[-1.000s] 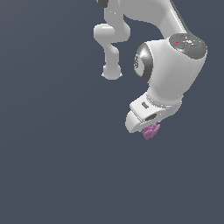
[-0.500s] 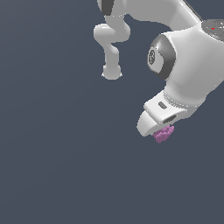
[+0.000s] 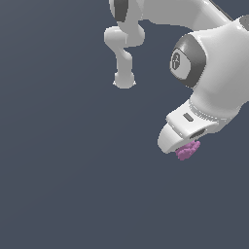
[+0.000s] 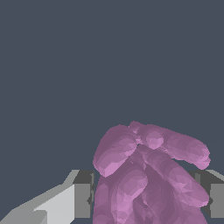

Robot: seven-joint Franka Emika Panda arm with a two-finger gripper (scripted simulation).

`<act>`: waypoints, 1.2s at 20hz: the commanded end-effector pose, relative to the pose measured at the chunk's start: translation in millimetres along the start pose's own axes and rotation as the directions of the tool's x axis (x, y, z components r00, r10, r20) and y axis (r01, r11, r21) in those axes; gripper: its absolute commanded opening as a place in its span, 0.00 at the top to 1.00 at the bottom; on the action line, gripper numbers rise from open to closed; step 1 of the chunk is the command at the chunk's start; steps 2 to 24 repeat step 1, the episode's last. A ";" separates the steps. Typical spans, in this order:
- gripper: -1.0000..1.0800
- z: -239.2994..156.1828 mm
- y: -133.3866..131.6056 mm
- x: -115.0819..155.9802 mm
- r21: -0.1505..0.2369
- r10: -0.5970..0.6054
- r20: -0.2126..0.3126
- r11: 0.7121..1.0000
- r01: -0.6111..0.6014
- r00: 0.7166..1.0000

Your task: Pick up the object and move it to a goal position.

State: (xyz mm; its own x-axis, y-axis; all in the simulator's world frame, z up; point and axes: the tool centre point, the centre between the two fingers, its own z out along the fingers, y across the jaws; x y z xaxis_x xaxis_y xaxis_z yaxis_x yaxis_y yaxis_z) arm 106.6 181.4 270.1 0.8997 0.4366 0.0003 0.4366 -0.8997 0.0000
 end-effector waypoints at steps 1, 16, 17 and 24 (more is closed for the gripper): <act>1.00 -0.8 -0.1 0.9 0.000 0.000 0.000 1.000 0.000 1.000; 1.00 -0.8 -0.1 0.9 0.000 0.000 0.000 1.000 0.000 1.000; 1.00 -0.8 -0.1 0.9 0.000 0.000 0.000 1.000 0.000 1.000; 1.00 -0.8 -0.1 0.9 0.000 0.000 0.000 1.000 0.000 1.000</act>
